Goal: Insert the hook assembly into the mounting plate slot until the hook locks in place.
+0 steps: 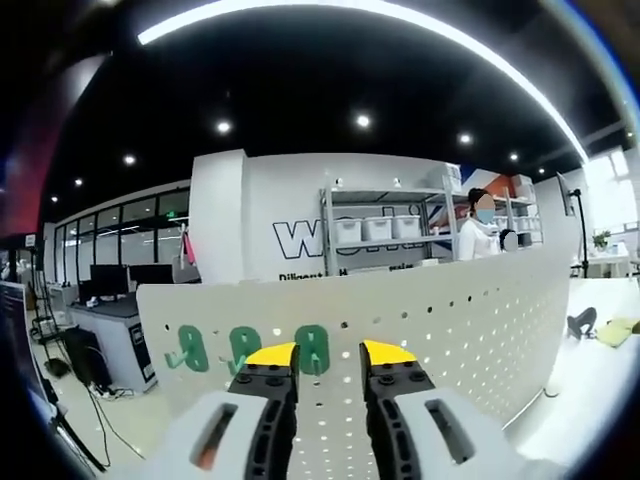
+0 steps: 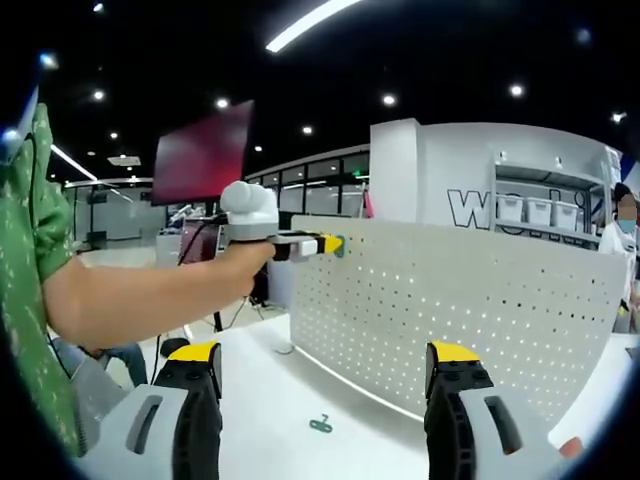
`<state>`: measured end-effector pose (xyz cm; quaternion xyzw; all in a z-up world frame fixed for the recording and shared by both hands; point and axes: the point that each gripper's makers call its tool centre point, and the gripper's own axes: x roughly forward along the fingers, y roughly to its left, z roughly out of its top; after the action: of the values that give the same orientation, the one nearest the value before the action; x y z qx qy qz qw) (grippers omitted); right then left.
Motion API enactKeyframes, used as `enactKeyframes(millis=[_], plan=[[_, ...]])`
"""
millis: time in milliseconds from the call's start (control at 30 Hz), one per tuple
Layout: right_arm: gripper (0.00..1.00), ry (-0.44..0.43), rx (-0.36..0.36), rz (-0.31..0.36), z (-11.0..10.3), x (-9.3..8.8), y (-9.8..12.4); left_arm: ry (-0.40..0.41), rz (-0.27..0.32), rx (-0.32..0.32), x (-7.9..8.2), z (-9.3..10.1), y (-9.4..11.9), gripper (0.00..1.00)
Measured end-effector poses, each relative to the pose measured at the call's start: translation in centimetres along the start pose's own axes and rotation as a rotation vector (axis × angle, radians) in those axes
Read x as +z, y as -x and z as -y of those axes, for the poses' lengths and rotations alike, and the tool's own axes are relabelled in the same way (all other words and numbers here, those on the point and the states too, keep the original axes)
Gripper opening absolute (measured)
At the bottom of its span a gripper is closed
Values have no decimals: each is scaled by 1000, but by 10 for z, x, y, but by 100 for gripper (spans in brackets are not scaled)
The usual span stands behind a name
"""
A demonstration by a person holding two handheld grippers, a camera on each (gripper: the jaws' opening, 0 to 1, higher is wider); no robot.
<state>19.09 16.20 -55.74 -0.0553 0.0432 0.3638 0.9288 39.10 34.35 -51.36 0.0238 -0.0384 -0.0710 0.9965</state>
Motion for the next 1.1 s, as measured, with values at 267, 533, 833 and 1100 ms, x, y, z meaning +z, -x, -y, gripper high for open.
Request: enactKeyframes(millis=[267, 533, 833, 1100], plan=[[85, 5, 6, 8, -5, 4, 1, 3, 5, -32, 6, 6, 16, 27], [85, 14, 9, 15, -8, 8, 4, 5, -13, -103, 4, 21, 36, 32], [85, 15, 8, 14, -11, 8, 8, 34, -67, -190, -13, 31, 67, 38], [85, 19, 21, 13, -18, 8, 7, 41, -92, -218, -23, 31, 92, 40]])
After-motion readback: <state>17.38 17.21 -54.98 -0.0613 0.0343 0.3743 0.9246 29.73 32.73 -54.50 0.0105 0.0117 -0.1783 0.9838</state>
